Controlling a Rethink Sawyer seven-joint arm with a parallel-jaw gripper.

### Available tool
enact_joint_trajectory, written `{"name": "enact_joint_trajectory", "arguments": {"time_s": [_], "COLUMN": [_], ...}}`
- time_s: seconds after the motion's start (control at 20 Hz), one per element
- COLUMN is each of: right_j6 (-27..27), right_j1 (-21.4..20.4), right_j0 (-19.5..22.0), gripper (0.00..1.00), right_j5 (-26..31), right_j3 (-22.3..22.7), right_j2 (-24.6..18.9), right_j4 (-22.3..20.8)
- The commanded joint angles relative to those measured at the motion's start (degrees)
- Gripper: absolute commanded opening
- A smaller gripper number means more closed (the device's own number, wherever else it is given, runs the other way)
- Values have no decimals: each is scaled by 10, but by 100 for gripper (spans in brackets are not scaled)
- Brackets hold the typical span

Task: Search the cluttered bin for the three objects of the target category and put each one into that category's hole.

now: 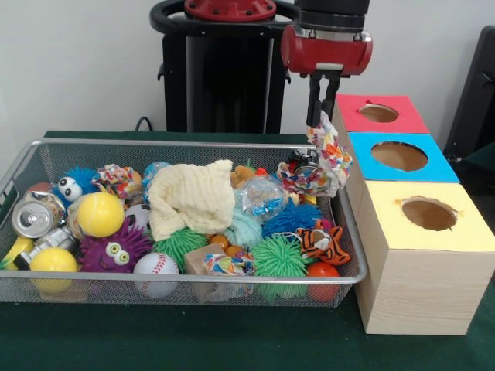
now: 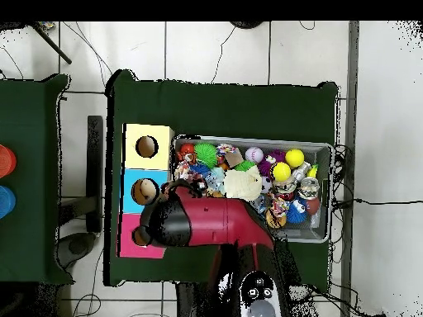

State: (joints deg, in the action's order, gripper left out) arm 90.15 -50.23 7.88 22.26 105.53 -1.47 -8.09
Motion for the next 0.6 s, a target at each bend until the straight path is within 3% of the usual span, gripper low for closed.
{"name": "enact_joint_trajectory", "arguments": {"time_s": [0.05, 0.6], "right_j6": [44, 43], "right_j1": [-12, -22], "right_j0": [16, 19], "gripper": [0, 0], "right_j5": [22, 44], "right_j3": [-31, -35], "right_j2": [-44, -49], "right_j4": [8, 17]}}
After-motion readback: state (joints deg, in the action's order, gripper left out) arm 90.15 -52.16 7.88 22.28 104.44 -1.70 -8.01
